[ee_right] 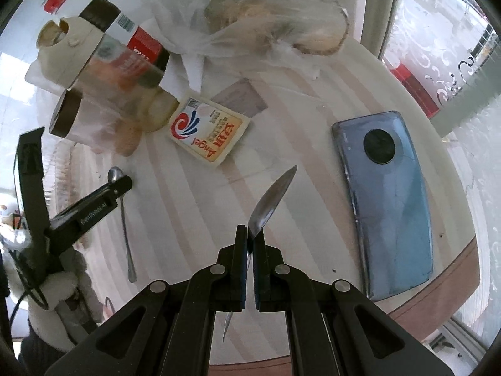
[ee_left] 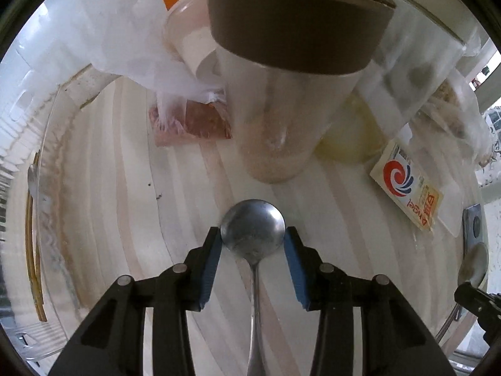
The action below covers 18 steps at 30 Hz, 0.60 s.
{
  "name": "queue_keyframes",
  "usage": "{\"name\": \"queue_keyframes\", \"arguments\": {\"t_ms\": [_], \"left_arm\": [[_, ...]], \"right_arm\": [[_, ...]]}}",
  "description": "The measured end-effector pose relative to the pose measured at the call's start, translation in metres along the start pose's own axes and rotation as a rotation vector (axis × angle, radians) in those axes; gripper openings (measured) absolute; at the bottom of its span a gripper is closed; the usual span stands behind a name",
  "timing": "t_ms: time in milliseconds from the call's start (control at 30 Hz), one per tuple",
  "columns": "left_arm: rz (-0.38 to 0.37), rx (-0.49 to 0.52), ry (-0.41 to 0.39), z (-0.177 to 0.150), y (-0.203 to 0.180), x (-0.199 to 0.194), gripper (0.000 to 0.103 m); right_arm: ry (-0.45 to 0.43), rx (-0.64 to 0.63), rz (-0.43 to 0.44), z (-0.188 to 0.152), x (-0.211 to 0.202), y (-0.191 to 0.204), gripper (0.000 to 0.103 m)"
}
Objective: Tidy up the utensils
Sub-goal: 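Carry both held spoons to the clear plastic rack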
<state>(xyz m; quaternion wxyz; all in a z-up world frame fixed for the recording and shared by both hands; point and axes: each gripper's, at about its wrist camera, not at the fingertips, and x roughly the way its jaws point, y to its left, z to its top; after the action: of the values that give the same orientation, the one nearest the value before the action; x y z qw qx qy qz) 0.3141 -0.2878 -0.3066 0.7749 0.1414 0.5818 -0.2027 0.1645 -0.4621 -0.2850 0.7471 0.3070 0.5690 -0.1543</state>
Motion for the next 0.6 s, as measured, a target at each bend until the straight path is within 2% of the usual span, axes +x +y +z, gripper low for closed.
{"name": "queue_keyframes", "arguments": {"t_ms": [133, 300, 433, 600], "left_arm": [[0.006, -0.012, -0.010, -0.003, 0.004, -0.007, 0.037], [-0.024, -0.040, -0.044, -0.022, 0.016, -0.035, 0.037], [-0.053, -0.067, -0.090, -0.038, 0.024, -0.068, 0.037], [-0.087, -0.106, -0.164, -0.057, 0.043, -0.128, 0.037]], "right_arm": [[-0.006, -0.007, -0.001, 0.001, -0.004, 0.001, 0.003], [-0.015, -0.028, 0.004, 0.001, -0.009, 0.009, 0.003], [-0.031, -0.054, 0.015, -0.001, -0.018, 0.020, 0.003], [-0.067, -0.107, 0.042, -0.001, -0.042, 0.041, 0.003]]}}
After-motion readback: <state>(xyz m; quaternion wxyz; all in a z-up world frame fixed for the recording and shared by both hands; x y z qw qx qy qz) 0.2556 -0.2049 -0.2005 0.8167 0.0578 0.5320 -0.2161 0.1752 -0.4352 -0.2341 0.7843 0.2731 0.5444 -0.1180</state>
